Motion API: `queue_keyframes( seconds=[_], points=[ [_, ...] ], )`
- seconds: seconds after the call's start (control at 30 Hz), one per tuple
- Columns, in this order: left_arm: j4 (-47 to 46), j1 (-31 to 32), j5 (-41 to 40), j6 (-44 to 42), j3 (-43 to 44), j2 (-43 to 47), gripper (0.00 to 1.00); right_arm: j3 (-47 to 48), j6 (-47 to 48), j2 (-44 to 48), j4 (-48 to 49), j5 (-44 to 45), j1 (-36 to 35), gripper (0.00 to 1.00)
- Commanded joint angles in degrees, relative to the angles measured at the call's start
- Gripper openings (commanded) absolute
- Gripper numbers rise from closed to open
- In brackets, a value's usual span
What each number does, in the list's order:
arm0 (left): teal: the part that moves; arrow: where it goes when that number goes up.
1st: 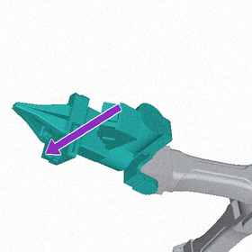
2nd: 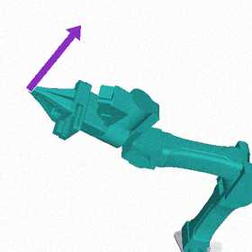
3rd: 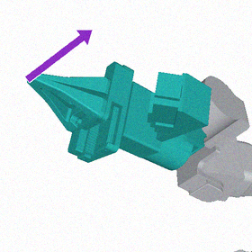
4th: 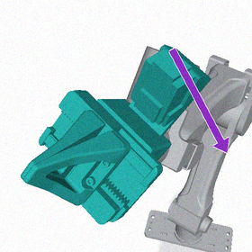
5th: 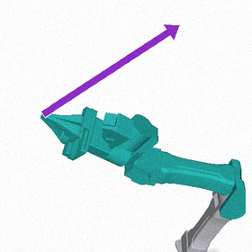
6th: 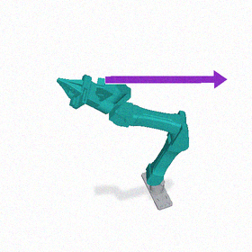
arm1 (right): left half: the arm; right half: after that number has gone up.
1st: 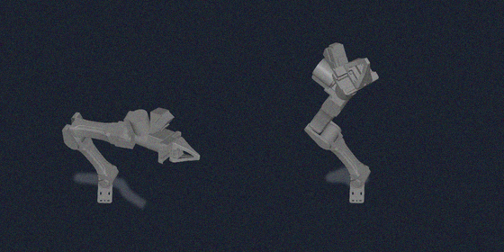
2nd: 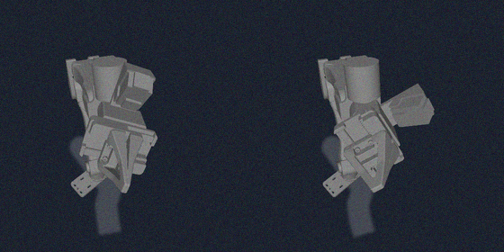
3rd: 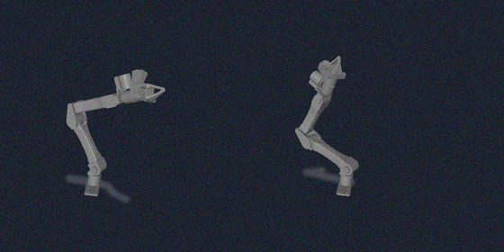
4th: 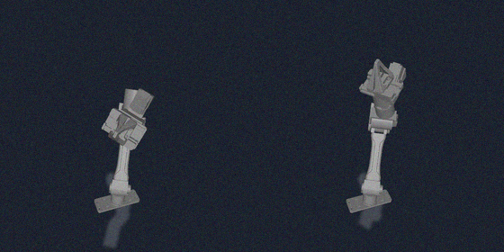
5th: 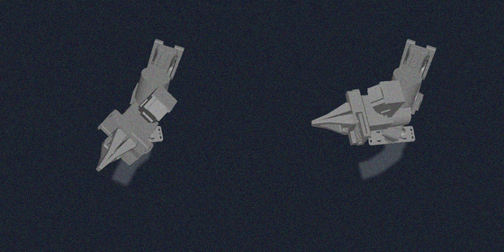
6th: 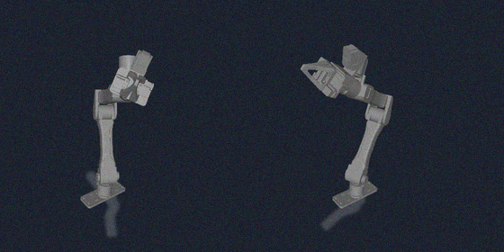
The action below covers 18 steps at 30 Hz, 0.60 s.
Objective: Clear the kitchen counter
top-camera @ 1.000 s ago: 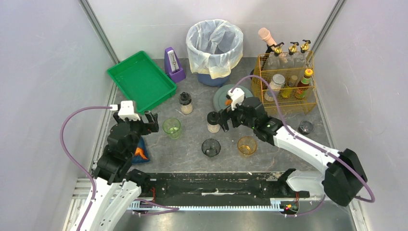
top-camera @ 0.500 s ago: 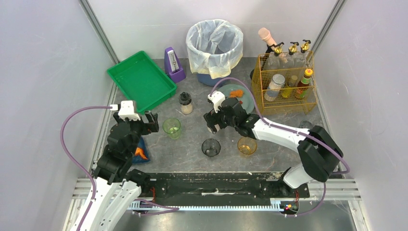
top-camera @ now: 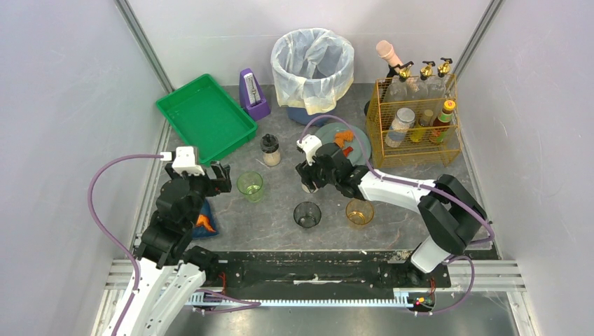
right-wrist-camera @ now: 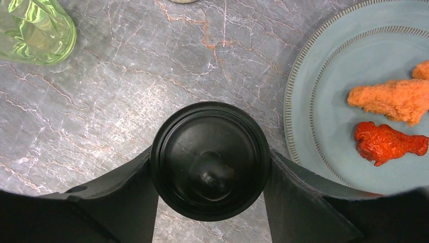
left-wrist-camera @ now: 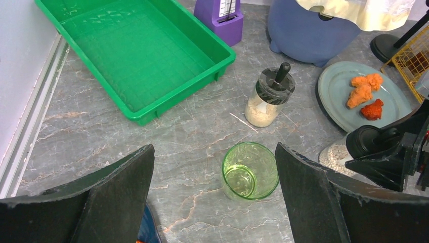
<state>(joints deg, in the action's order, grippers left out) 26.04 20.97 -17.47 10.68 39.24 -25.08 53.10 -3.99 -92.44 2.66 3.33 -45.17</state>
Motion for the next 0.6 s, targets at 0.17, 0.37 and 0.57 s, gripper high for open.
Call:
queue_keyframes(
  seconds=[0.17, 0.37, 0.57],
  points=[
    [-2.1, -0.3, 0.8, -0.3, 0.4, 1.1, 0.94, 3.2, 0.0, 4.5, -2.1, 0.1, -0.2, 0.3],
    [-2.2, -0.3, 1.1, -0.3, 0.3, 1.7, 0.94, 5.1, 0.4, 11.9, -8.8, -0.3, 1.2, 0.13],
    [-2.1, -0.3, 1.2, -0.3, 0.4, 2.7, 0.94, 9.1, 0.1, 19.2, -18.3, 1.4, 7.1, 0.1]
  ],
)
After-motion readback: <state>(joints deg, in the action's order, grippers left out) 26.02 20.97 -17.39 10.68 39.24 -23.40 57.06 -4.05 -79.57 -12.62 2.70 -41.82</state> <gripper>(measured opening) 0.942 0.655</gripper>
